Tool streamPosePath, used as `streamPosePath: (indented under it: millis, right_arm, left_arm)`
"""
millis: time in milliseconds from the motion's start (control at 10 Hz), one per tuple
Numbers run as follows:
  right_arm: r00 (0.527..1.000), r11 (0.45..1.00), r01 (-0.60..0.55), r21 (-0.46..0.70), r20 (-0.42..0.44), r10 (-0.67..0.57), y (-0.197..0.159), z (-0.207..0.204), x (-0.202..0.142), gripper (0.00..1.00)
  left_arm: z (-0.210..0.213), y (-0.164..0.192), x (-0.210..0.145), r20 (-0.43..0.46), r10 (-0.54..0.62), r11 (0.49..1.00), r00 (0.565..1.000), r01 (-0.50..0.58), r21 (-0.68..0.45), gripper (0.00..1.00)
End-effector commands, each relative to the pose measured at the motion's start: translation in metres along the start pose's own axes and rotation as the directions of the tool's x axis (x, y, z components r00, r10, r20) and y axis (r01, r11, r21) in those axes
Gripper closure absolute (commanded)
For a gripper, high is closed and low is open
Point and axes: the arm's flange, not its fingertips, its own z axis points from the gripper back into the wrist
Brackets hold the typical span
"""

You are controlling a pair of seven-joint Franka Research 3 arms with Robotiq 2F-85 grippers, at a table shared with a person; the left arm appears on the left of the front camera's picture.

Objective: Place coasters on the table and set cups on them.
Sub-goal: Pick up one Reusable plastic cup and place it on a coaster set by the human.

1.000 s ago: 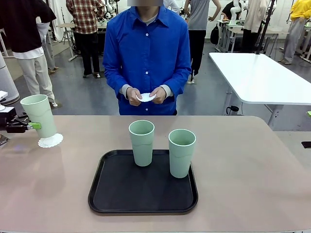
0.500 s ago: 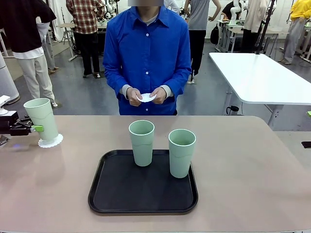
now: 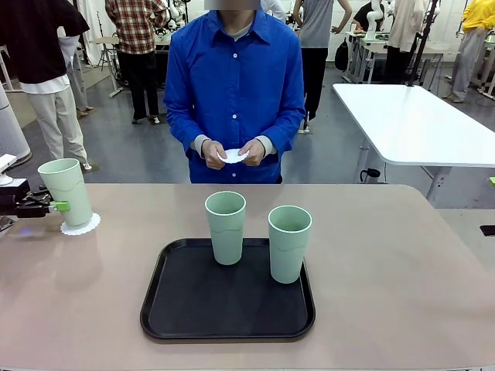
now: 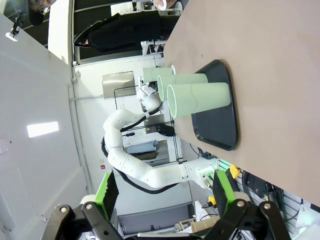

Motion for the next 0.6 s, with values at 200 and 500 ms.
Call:
streamPosePath:
  millis: [200, 500]
  right_arm:
    - [1.0, 1.0, -0.003, 0.017, 0.011, 0.003, 0.0007, -0.0004, 0.0021, 0.0]
    - [1.0, 1.0, -0.003, 0.017, 0.011, 0.003, 0.0007, -0.0004, 0.0021, 0.0]
  left_arm:
    - [-0.0012, 0.0013, -0.0014, -0.012, -0.014, 1.0, 1.0, 0.014, -0.006, 0.16]
    - [-0.0048, -0.0007, -0.0069, -0.033, -0.023, 1.0, 0.999, 0.022, -0.022, 0.16]
